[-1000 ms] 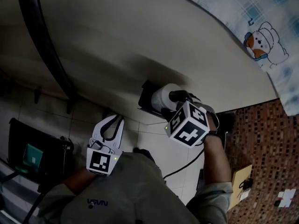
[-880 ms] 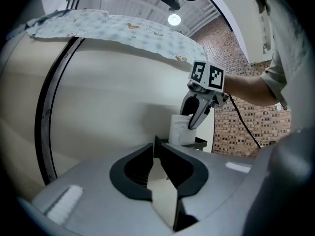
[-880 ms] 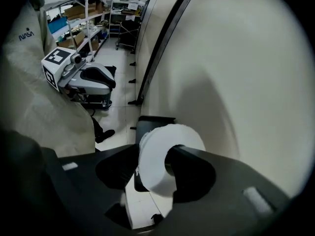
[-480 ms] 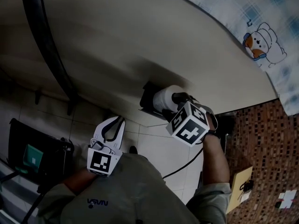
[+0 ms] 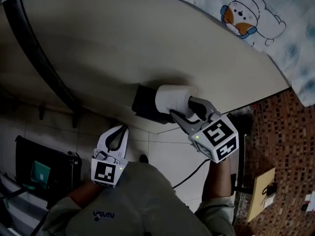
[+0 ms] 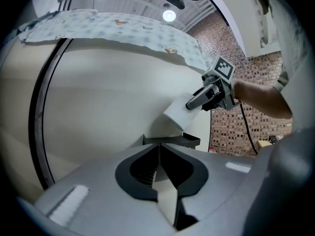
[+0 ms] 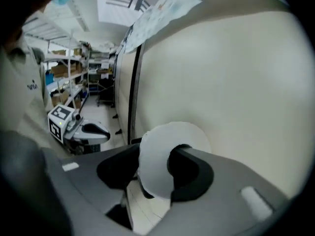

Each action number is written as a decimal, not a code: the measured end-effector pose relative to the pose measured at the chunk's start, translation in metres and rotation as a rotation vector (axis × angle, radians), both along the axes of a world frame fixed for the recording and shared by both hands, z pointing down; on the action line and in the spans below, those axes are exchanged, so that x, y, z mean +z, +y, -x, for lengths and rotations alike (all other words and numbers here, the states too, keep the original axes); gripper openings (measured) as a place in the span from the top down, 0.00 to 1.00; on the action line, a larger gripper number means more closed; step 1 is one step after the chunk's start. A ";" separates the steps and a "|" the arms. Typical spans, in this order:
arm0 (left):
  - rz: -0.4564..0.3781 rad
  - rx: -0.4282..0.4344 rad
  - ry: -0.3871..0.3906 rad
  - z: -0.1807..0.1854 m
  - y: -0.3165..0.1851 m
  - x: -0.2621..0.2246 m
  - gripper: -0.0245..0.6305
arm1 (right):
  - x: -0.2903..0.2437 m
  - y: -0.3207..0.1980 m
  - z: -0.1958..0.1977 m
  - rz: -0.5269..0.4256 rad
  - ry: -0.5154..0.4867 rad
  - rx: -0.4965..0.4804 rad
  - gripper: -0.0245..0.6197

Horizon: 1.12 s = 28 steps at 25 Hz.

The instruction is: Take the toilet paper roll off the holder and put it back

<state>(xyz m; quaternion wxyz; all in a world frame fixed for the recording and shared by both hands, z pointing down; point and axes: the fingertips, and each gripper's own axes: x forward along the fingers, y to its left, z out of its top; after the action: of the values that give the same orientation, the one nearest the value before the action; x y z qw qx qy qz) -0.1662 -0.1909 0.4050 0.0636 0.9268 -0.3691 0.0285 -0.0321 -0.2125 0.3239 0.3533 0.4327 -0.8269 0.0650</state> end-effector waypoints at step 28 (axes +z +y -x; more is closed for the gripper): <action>-0.028 -0.041 -0.160 -0.131 0.058 0.004 0.95 | 0.067 0.099 -0.154 -0.017 -1.024 0.183 0.69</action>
<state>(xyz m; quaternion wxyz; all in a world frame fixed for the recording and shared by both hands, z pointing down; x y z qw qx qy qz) -0.0350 -0.1325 0.4090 0.0213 0.9146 -0.3922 0.0957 0.1224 -0.1138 0.3912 -0.1071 0.4190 -0.8530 0.2921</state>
